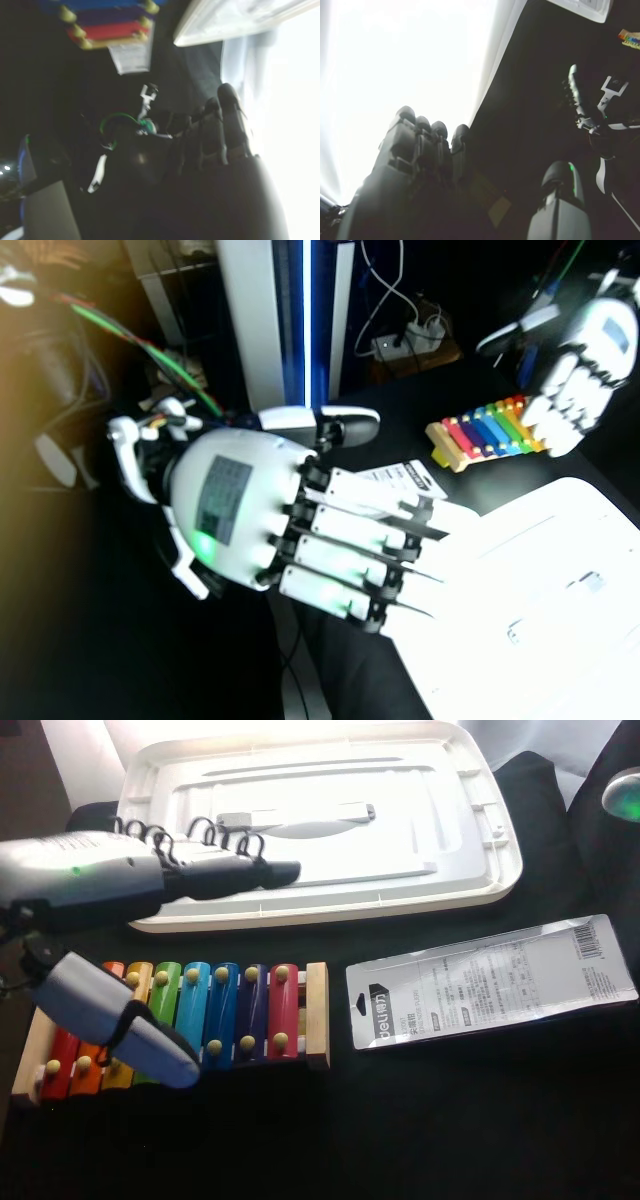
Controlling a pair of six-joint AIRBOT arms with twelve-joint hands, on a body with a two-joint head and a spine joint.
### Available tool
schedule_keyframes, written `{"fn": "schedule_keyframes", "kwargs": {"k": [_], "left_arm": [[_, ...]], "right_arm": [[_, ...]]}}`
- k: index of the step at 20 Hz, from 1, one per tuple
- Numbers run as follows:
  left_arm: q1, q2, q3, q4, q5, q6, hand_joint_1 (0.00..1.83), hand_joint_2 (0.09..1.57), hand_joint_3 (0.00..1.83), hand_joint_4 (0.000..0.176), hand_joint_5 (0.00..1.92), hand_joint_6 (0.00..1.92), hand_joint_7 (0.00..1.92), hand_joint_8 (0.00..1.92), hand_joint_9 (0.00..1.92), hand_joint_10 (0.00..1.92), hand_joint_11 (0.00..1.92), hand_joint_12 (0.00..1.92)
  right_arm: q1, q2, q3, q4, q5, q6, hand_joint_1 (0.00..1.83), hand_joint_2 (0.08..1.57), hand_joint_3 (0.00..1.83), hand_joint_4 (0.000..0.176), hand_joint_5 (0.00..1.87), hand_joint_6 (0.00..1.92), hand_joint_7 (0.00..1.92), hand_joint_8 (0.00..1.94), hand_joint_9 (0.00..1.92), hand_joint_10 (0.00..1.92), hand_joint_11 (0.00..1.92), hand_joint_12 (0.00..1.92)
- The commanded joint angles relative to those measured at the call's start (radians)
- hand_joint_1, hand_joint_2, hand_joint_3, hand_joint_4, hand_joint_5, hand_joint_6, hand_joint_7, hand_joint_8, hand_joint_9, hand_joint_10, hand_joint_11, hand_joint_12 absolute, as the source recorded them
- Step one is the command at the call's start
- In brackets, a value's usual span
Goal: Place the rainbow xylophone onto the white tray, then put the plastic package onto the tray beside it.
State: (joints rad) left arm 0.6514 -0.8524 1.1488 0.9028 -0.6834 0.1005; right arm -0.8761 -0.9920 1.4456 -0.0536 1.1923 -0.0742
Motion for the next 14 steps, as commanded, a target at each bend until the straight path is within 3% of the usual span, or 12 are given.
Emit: {"fn": "schedule_keyframes", "kwargs": {"k": [1,3,6,8,11,14], "left_arm": [[-0.012,-0.007,0.007,-0.035,-0.065,-0.031,0.72,0.70,0.00,0.000,0.00,0.00,0.01,0.00,0.01,0.01,0.02,0.06],[-0.011,-0.019,0.013,-0.007,-0.053,-0.050,0.70,0.68,0.00,0.000,0.00,0.00,0.02,0.01,0.03,0.01,0.04,0.07],[-0.011,-0.028,0.019,0.062,-0.035,-0.108,0.72,0.67,0.00,0.000,0.00,0.00,0.03,0.01,0.03,0.01,0.04,0.07],[-0.010,-0.033,0.024,0.095,-0.023,-0.135,0.64,0.67,0.00,0.000,0.00,0.00,0.04,0.01,0.04,0.01,0.05,0.06],[0.002,-0.035,0.024,0.100,-0.005,-0.137,0.61,0.64,0.00,0.000,0.00,0.00,0.05,0.00,0.05,0.00,0.10,0.07],[0.014,-0.040,0.025,0.103,0.008,-0.137,0.59,0.63,0.00,0.000,0.00,0.00,0.05,0.00,0.07,0.01,0.13,0.07]], "right_arm": [[0.016,-0.003,0.004,0.045,0.110,0.011,0.54,0.88,0.02,0.029,0.32,0.00,0.12,0.00,0.04,0.01,0.03,0.02],[0.016,-0.005,0.004,0.043,0.110,0.011,0.53,0.88,0.01,0.033,0.31,0.00,0.13,0.01,0.07,0.02,0.08,0.04],[0.016,-0.007,0.004,0.041,0.110,0.011,0.55,0.88,0.00,0.023,0.29,0.00,0.15,0.01,0.09,0.02,0.13,0.07],[0.016,-0.008,0.003,0.041,0.110,0.011,0.55,0.88,0.00,0.029,0.29,0.00,0.16,0.01,0.12,0.02,0.16,0.09],[0.016,-0.011,0.002,0.041,0.111,0.012,0.56,0.87,0.00,0.024,0.28,0.00,0.18,0.00,0.15,0.00,0.00,0.58],[0.016,-0.014,0.002,0.038,0.111,0.012,0.56,0.87,0.00,0.033,0.27,0.00,0.21,0.00,0.17,0.00,0.00,0.67]]}}
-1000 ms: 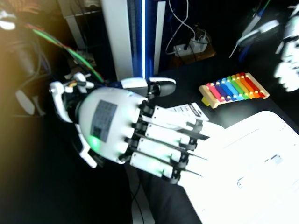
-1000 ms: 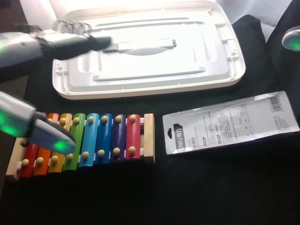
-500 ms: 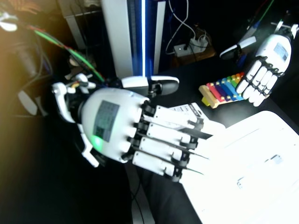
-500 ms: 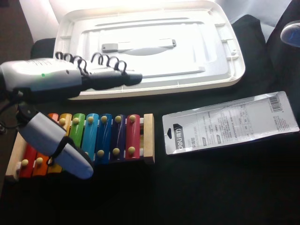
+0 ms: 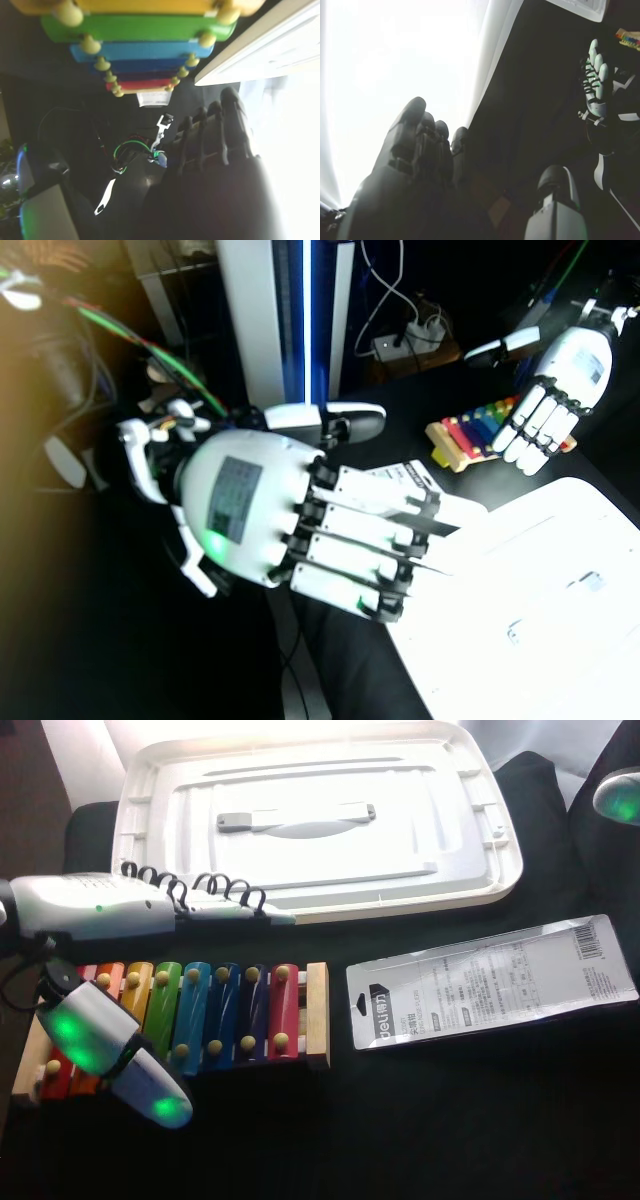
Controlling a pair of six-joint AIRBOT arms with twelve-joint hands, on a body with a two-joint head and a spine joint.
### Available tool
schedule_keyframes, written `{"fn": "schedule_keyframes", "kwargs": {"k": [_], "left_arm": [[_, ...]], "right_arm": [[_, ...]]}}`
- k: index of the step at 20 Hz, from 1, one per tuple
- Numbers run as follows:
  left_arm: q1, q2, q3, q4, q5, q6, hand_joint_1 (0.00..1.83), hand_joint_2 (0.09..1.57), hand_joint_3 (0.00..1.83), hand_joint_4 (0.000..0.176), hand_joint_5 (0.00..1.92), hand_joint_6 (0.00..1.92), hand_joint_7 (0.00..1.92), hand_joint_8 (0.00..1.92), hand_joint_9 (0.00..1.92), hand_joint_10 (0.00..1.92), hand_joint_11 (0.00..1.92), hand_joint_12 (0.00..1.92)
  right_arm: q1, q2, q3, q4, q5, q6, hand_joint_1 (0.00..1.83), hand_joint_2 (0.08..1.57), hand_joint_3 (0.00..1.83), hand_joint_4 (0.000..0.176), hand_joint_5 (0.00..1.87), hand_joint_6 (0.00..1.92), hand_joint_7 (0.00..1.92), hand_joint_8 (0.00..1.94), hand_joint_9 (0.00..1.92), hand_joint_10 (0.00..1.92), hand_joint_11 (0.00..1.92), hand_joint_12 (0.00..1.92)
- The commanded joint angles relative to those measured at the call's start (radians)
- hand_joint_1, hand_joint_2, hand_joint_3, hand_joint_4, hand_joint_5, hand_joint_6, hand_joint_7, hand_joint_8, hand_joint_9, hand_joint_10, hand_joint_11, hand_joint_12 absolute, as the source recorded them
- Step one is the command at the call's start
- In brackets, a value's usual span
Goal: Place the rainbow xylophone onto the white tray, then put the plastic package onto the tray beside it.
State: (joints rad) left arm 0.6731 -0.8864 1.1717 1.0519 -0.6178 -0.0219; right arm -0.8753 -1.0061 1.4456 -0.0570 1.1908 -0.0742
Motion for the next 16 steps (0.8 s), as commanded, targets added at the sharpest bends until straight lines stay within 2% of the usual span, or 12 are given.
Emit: {"fn": "schedule_keyframes", "kwargs": {"k": [1,5,6,12,13,14,16], "left_arm": [[-0.004,-0.010,0.004,-0.047,-0.053,-0.015,0.60,0.64,0.00,0.000,0.00,0.00,0.05,0.01,0.07,0.01,0.13,0.07],[0.014,-0.025,0.016,-0.048,-0.024,-0.015,0.59,0.64,0.00,0.000,0.00,0.00,0.05,0.00,0.06,0.00,0.12,0.06],[0.016,-0.028,0.018,-0.047,-0.017,-0.015,0.56,0.64,0.00,0.000,0.00,0.00,0.05,0.00,0.06,0.00,0.12,0.06],[0.020,-0.072,0.060,-0.041,0.027,-0.015,0.56,0.64,0.00,0.000,0.00,0.00,0.04,0.00,0.04,0.00,0.08,0.04],[0.021,-0.078,0.065,-0.042,0.031,-0.015,0.56,0.64,0.00,0.026,0.00,0.00,0.01,0.00,0.01,0.00,0.04,0.03],[0.023,-0.084,0.068,-0.042,0.035,-0.015,0.58,0.64,0.00,0.029,0.00,0.00,0.01,0.00,0.01,0.00,0.04,0.03],[0.030,-0.095,0.074,-0.042,0.039,-0.015,0.57,0.63,0.00,0.049,0.00,0.00,0.01,0.00,0.00,0.00,0.02,0.02]], "right_arm": [[0.015,-0.001,0.002,0.040,0.112,0.012,0.57,0.87,0.00,0.026,0.26,0.00,0.20,0.00,0.17,0.00,0.00,0.65],[0.015,-0.005,-0.001,0.033,0.113,0.012,0.57,0.87,0.00,0.031,0.27,0.00,0.25,0.00,0.20,0.00,0.00,0.67],[0.015,-0.005,-0.001,0.032,0.113,0.012,0.56,0.87,0.00,0.041,0.27,0.00,0.24,0.00,0.20,0.00,0.00,0.68],[0.015,-0.004,-0.008,0.022,0.115,0.013,0.58,0.87,0.00,0.042,0.25,0.00,0.24,0.00,0.21,0.00,0.00,0.73],[0.015,-0.004,-0.009,0.019,0.116,0.013,0.59,0.87,0.00,0.035,0.24,0.00,0.24,0.00,0.21,0.00,0.01,0.70],[0.015,-0.004,-0.009,0.017,0.118,0.013,0.59,0.88,0.00,0.032,0.25,0.00,0.25,0.00,0.22,0.00,0.02,0.70],[0.016,-0.004,-0.011,0.011,0.122,0.013,0.58,0.88,0.00,0.046,0.24,0.00,0.24,0.00,0.21,0.00,0.04,0.61]]}}
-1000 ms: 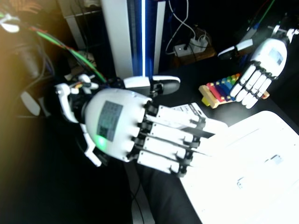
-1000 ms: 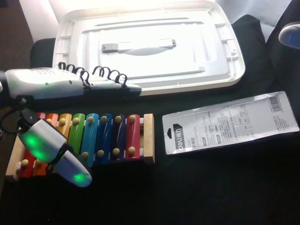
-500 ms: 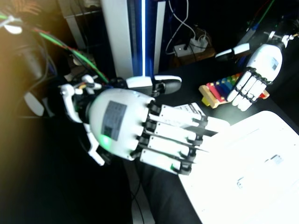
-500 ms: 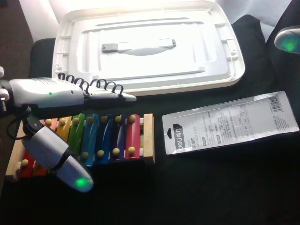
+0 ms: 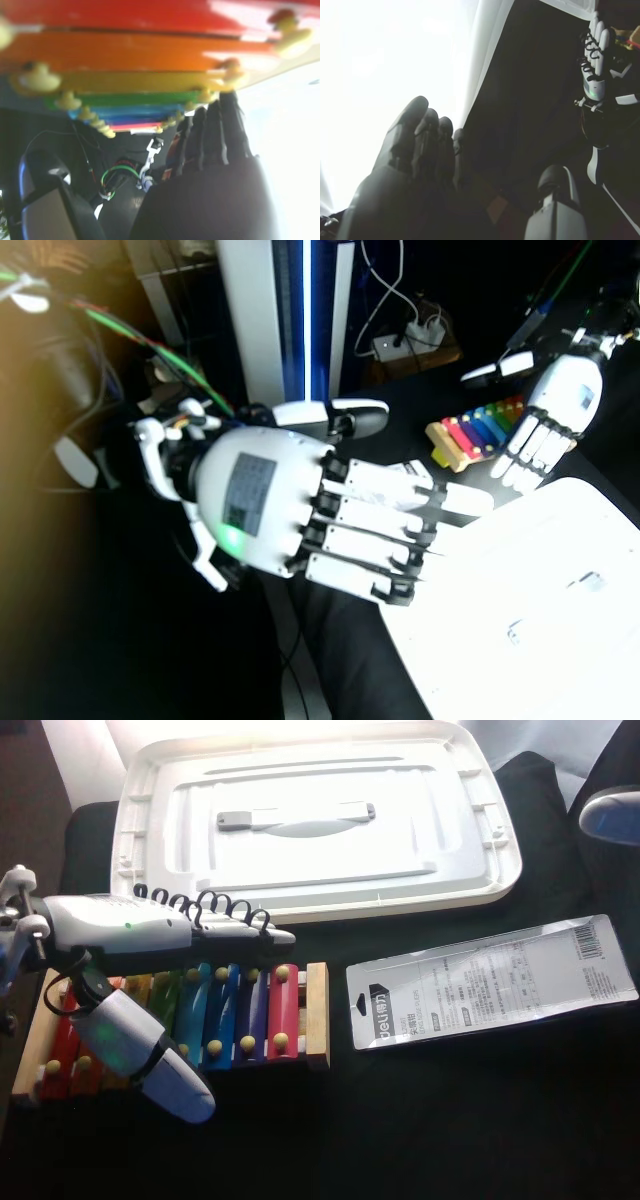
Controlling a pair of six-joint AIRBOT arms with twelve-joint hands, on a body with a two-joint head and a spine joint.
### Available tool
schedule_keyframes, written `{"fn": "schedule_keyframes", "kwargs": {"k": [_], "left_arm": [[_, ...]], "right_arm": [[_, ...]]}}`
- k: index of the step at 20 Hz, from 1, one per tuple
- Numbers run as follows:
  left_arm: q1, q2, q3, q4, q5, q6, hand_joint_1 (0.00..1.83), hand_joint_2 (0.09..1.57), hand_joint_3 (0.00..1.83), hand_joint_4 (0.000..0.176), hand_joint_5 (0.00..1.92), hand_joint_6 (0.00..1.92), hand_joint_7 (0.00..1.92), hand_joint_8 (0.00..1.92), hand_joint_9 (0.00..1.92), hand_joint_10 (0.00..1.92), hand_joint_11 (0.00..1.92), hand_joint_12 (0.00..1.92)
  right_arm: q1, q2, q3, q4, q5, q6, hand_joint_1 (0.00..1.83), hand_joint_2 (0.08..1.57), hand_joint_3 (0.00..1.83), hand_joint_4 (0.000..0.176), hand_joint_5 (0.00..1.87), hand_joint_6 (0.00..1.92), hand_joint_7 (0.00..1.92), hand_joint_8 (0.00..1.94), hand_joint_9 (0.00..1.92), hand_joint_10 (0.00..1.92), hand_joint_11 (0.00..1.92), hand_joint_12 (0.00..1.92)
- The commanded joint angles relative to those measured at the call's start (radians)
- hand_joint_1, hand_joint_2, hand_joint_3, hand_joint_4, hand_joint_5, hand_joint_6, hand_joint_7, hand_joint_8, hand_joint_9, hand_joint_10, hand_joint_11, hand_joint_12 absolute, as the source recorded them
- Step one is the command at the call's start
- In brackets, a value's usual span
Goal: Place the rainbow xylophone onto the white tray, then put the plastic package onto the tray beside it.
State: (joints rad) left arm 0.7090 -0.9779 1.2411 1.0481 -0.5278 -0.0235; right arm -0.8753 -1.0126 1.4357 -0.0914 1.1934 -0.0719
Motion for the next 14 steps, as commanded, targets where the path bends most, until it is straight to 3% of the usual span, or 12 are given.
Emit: {"fn": "schedule_keyframes", "kwargs": {"k": [1,2,3,4,6,8,9,10,12,13,14], "left_arm": [[-0.004,-0.005,0.005,-0.038,-0.050,-0.013,0.57,0.63,0.00,0.049,0.00,0.00,0.01,0.00,0.00,0.00,0.02,0.02],[0.000,-0.007,0.005,-0.037,-0.049,-0.013,0.59,0.63,0.00,0.050,0.00,0.00,0.02,0.00,0.01,0.00,0.00,0.01],[0.004,-0.009,0.005,-0.036,-0.048,-0.013,0.59,0.62,0.00,0.093,0.00,0.00,0.01,0.00,0.00,0.00,0.00,0.01],[0.008,-0.012,0.006,-0.036,-0.045,-0.013,0.62,0.61,0.00,0.110,0.00,0.00,0.00,0.00,0.00,0.00,0.01,0.02],[0.014,-0.019,0.009,-0.031,-0.040,-0.013,0.68,0.60,0.00,0.075,0.00,0.00,0.01,0.00,0.02,0.01,0.06,0.04],[0.018,-0.024,0.010,-0.027,-0.036,-0.013,0.71,0.62,0.00,0.075,0.00,0.00,0.01,0.00,0.01,0.00,0.05,0.03],[0.020,-0.026,0.010,-0.027,-0.035,-0.013,0.77,0.64,0.01,0.067,0.00,0.00,0.01,0.00,0.01,0.00,0.03,0.02],[0.021,-0.027,0.010,-0.027,-0.036,-0.013,0.81,0.66,0.02,0.075,0.00,0.00,0.02,0.00,0.02,0.00,0.03,0.02],[0.025,-0.031,0.010,-0.027,-0.041,-0.015,1.04,0.86,0.01,0.070,0.03,0.00,0.13,0.01,0.12,0.01,0.07,0.05],[0.028,-0.032,0.010,-0.027,-0.043,-0.017,1.23,0.99,0.00,0.060,0.16,0.01,0.29,0.01,0.29,0.02,0.16,0.11],[0.030,-0.034,0.010,-0.027,-0.044,-0.017,1.33,1.02,0.00,0.024,0.28,0.01,0.40,0.01,0.39,0.02,0.20,0.16]], "right_arm": [[0.016,0.002,-0.001,0.045,0.120,0.011,0.58,0.88,0.00,0.046,0.24,0.00,0.24,0.00,0.21,0.00,0.04,0.61],[0.016,0.002,-0.001,0.043,0.122,0.011,0.58,0.88,0.00,0.043,0.23,0.00,0.24,0.00,0.21,0.00,0.06,0.56],[0.017,0.002,-0.002,0.042,0.124,0.011,0.58,0.88,0.00,0.050,0.23,0.00,0.24,0.00,0.20,0.00,0.07,0.48],[0.021,0.002,-0.002,0.039,0.124,0.011,0.58,0.88,0.00,0.055,0.23,0.00,0.23,0.00,0.19,0.00,0.08,0.41],[0.024,0.003,-0.004,0.035,0.127,0.011,0.56,0.88,0.00,0.043,0.22,0.00,0.23,0.00,0.18,0.00,0.09,0.38],[0.025,0.003,-0.005,0.033,0.129,0.011,0.57,0.89,0.00,0.019,0.22,0.00,0.23,0.00,0.18,0.00,0.08,0.37],[0.025,0.003,-0.006,0.031,0.131,0.011,0.57,0.89,0.00,0.013,0.22,0.00,0.24,0.00,0.18,0.00,0.08,0.37],[0.026,0.003,-0.006,0.031,0.132,0.011,0.57,0.89,0.00,0.016,0.22,0.00,0.24,0.00,0.19,0.00,0.08,0.37],[0.026,0.003,-0.007,0.030,0.134,0.011,0.56,0.89,0.00,0.024,0.23,0.00,0.25,0.00,0.20,0.01,0.09,0.37],[0.026,0.003,-0.008,0.029,0.135,0.011,0.58,0.90,0.01,0.020,0.24,0.01,0.26,0.01,0.21,0.01,0.11,0.38],[0.026,0.003,-0.008,0.029,0.136,0.011,0.60,0.91,0.01,0.020,0.24,0.00,0.26,0.01,0.21,0.01,0.12,0.38]]}}
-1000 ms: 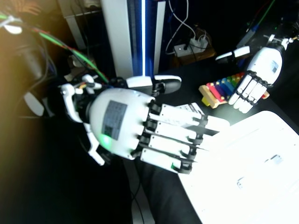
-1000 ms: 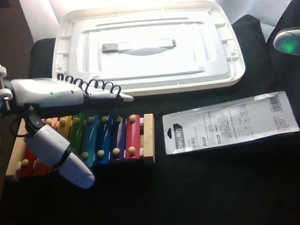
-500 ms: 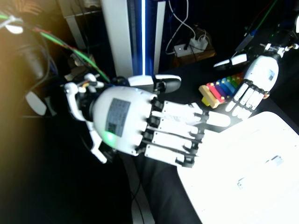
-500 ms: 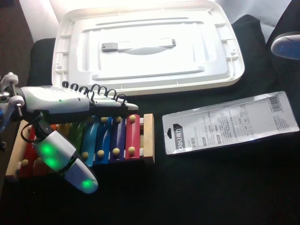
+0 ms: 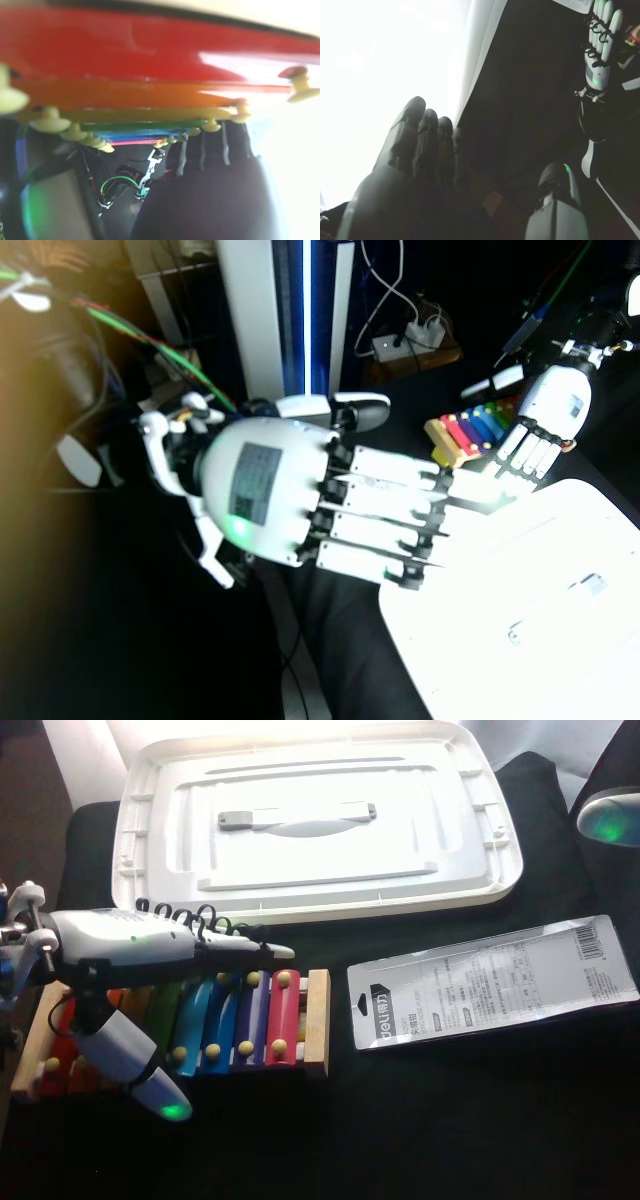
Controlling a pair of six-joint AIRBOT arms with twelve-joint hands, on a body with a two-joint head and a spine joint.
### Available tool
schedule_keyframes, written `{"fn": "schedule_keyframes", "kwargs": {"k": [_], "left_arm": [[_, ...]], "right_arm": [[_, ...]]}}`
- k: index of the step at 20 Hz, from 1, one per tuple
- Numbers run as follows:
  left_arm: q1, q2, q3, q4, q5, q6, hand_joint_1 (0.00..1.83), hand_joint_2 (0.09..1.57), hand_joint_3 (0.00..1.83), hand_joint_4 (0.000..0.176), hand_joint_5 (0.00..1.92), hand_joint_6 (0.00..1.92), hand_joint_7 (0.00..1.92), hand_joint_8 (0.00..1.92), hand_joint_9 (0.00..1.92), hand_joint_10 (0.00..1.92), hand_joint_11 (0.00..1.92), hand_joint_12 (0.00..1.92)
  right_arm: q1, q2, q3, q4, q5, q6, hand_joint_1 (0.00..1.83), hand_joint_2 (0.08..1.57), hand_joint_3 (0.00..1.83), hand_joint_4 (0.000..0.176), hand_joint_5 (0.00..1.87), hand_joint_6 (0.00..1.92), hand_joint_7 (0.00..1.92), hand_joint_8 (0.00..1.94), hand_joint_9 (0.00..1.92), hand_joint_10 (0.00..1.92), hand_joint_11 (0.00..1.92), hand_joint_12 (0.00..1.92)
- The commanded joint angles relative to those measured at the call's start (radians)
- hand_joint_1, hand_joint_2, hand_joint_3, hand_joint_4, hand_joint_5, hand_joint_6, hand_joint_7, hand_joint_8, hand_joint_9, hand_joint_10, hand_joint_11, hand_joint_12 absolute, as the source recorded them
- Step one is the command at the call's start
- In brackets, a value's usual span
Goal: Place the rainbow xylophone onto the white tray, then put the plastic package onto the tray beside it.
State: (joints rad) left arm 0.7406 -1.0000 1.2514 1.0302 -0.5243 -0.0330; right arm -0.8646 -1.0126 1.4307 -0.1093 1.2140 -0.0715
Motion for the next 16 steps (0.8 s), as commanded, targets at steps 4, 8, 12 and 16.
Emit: {"fn": "schedule_keyframes", "kwargs": {"k": [4,8,12,16], "left_arm": [[-0.002,-0.014,0.002,-0.018,-0.047,-0.008,1.35,1.11,0.00,0.009,0.51,0.00,0.62,0.00,0.67,0.02,0.29,0.54],[-0.002,-0.014,0.005,-0.032,-0.053,-0.007,1.25,1.18,0.00,0.023,0.57,0.01,0.63,0.01,0.72,0.03,0.29,0.72],[-0.002,-0.011,0.008,-0.065,-0.082,-0.001,1.20,1.15,0.00,0.063,0.50,0.48,0.59,0.26,0.66,0.23,0.18,1.02],[-0.017,-0.004,0.008,-0.090,-0.105,0.023,1.18,1.12,0.00,0.046,0.19,1.25,0.27,1.04,0.37,0.89,0.18,1.12]], "right_arm": [[0.015,0.003,-0.003,0.047,0.117,0.010,0.59,0.91,0.00,0.016,0.26,0.01,0.28,0.01,0.25,0.02,0.16,0.40],[0.015,0.003,-0.004,0.045,0.117,0.010,0.59,0.93,0.01,0.011,0.28,0.01,0.28,0.00,0.25,0.01,0.16,0.39],[0.015,0.003,-0.004,0.045,0.118,0.010,0.58,0.93,0.00,0.019,0.32,0.01,0.31,0.01,0.26,0.01,0.16,0.40],[0.015,0.003,-0.002,0.045,0.117,0.010,0.59,0.93,0.00,0.025,0.34,0.01,0.32,0.01,0.27,0.01,0.16,0.40]]}}
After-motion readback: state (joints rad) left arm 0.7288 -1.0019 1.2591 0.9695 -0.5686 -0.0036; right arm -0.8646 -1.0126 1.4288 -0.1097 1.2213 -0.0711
